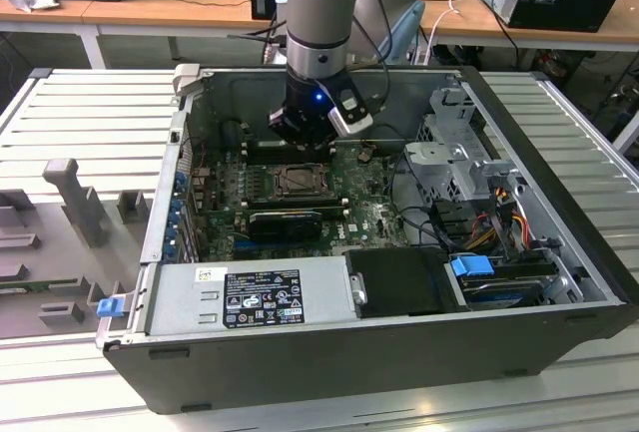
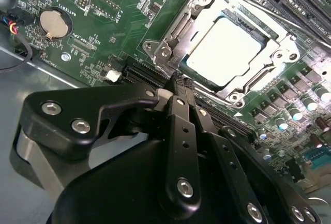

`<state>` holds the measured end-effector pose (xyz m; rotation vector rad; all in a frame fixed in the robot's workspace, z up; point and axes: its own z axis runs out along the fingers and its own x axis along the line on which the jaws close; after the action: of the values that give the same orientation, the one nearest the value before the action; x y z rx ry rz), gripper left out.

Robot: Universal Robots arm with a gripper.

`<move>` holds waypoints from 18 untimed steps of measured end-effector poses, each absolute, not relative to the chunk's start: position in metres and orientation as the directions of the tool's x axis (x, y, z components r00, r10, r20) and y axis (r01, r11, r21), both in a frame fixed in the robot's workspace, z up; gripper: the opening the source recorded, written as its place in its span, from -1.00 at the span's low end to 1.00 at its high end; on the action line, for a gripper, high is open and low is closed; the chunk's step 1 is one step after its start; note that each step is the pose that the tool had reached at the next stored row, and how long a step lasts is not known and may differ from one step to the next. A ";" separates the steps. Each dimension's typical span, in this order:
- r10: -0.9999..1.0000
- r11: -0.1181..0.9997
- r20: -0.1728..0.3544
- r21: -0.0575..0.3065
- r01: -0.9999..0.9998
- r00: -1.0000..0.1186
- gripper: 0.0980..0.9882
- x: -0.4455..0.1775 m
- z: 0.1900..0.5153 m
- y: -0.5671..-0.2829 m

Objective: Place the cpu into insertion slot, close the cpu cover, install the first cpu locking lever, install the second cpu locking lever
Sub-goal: 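Install the second cpu locking lever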

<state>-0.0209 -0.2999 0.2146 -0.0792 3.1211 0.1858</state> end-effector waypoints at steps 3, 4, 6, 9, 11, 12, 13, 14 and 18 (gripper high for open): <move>-0.050 0.992 -0.017 0.118 -0.051 -0.999 -0.98 -0.021 0.220 -0.302; -0.050 0.992 -0.017 0.118 -0.051 -0.999 -0.98 -0.021 0.222 -0.302; -0.050 0.992 -0.017 0.118 -0.051 -0.999 -0.98 -0.021 0.221 -0.302; -0.050 0.992 -0.017 0.118 -0.051 -0.999 -0.98 -0.021 0.221 -0.304; -0.050 0.992 -0.017 0.118 -0.051 -0.999 -0.98 -0.021 0.221 -0.308; -0.050 0.992 -0.017 0.118 -0.051 -0.999 -0.98 -0.021 0.221 -0.309; -0.050 0.992 -0.017 0.118 -0.051 -0.999 -0.98 -0.021 0.221 -0.310; -0.050 0.992 -0.017 0.118 -0.051 -0.999 -0.98 -0.021 0.221 -0.310; -0.050 0.992 -0.017 0.118 -0.051 -0.999 -0.98 -0.021 0.226 -0.311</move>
<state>-0.0209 -0.3109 0.2262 -0.0790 3.1210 0.1859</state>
